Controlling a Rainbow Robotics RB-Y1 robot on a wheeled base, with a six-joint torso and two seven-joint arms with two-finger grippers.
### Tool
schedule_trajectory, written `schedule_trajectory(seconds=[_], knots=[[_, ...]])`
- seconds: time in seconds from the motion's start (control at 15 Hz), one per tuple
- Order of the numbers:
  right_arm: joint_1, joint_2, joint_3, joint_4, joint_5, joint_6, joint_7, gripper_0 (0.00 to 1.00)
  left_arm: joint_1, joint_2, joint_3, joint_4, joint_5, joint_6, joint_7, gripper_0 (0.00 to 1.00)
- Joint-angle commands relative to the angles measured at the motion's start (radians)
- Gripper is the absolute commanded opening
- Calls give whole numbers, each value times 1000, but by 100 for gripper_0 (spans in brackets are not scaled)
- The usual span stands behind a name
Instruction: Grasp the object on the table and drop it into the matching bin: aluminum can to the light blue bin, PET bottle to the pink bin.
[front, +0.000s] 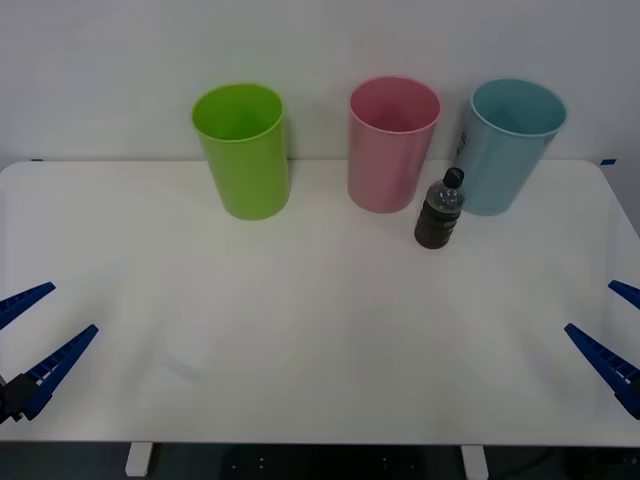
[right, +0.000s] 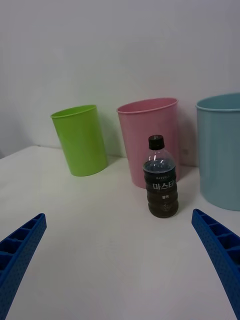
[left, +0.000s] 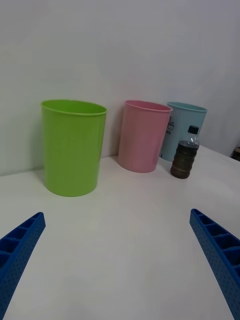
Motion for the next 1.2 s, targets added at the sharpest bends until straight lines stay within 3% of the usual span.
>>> schedule_trajectory(seconds=[0.07,0.47,1.2], knots=[[0,0,0,0,0,0,0,100,0,0,0,0,0,0,0,100],[21,12,27,8,5,37,5,100,0,0,0,0,0,0,0,100],[-42,12,189,9,33,332,117,100,0,0,0,0,0,0,0,100]])
